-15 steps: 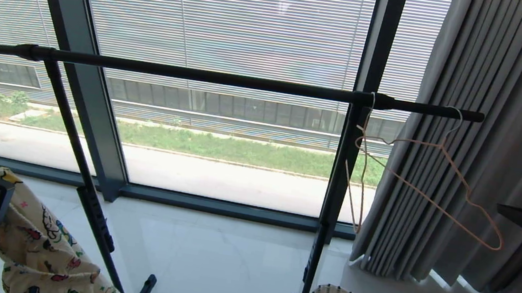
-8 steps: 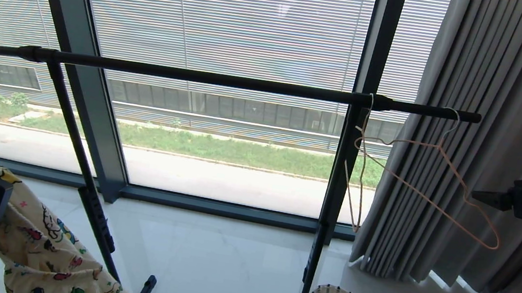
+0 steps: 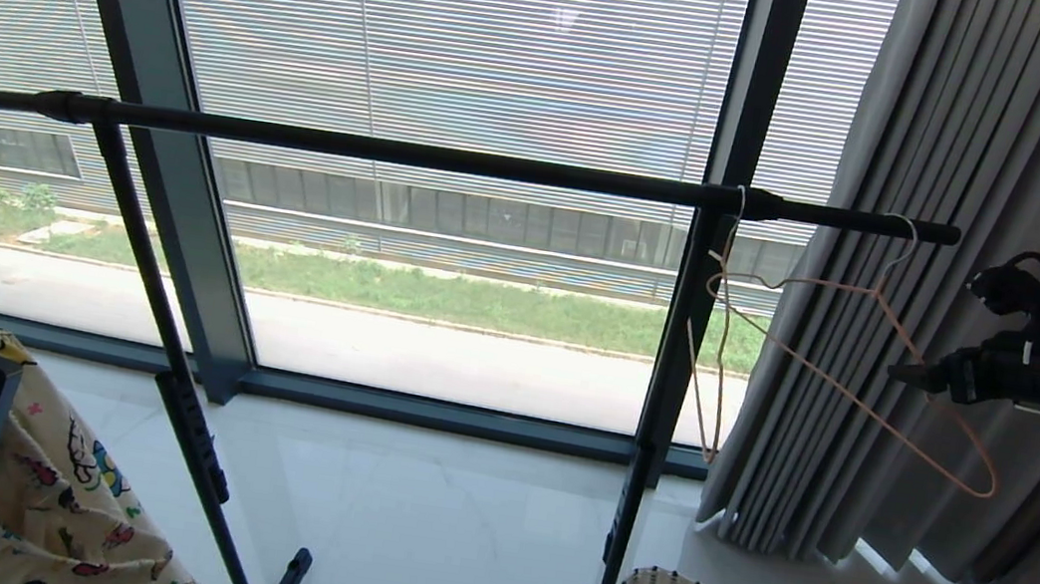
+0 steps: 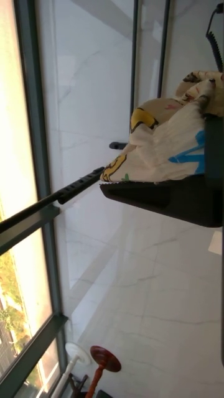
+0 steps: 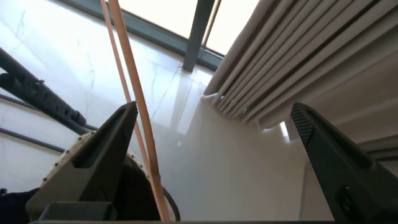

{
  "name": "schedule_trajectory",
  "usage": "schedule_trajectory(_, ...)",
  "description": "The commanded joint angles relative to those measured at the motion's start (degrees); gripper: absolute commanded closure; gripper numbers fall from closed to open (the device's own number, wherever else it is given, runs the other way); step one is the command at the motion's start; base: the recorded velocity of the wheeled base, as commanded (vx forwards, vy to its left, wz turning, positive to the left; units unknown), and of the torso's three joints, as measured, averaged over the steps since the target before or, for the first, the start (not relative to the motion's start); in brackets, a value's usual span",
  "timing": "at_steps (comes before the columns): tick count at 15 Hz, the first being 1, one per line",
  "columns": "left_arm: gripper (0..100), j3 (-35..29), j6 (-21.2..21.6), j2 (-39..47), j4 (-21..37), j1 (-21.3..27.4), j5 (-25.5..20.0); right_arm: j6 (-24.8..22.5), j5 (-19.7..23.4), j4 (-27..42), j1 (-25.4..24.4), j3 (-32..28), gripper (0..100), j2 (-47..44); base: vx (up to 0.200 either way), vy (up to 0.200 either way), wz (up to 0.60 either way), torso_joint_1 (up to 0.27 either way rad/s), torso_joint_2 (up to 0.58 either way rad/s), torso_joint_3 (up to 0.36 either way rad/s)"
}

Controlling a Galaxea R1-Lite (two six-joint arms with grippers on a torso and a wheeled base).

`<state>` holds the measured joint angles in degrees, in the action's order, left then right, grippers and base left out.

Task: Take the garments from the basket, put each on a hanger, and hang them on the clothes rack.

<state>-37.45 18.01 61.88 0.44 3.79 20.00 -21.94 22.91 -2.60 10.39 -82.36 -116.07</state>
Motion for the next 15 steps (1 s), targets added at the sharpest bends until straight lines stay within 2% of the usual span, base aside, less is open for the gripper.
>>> schedule_trajectory(1,100,0.0,0.0,-0.1,0.0,0.0,0.0,0.0,0.4,0.7,-0.4,-1.0,0,-2.9,0.000,0.000,0.00,0.000,0.00,0.000)
schedule_trajectory(4,100,0.1,0.0,-0.4,0.0,0.0,0.0,0.8,1.1,3.4,-2.6,-0.8,0,-1.5,0.000,0.000,0.00,0.000,0.00,0.000)
schedule_trajectory(7,100,0.1,0.0,-0.5,0.0,0.0,0.0,6.1,0.6,4.3,-5.9,-0.8,0,-0.1,0.000,0.000,0.00,0.000,0.00,0.000)
schedule_trajectory(8,100,0.1,0.0,-0.6,0.0,0.0,0.0,6.4,0.6,4.3,-6.1,-0.8,0,-0.1,0.000,0.000,0.00,0.000,0.00,0.000)
schedule_trajectory(10,100,0.1,0.1,-1.0,0.0,0.0,0.0,9.7,-1.8,4.4,-8.1,-0.7,0,0.7,0.000,0.000,0.00,0.000,0.00,0.000)
schedule_trajectory(15,100,0.6,0.1,-2.0,0.0,0.0,0.0,13.5,-4.4,4.4,-10.6,-0.8,0,1.2,0.000,0.000,0.00,0.000,0.00,0.000)
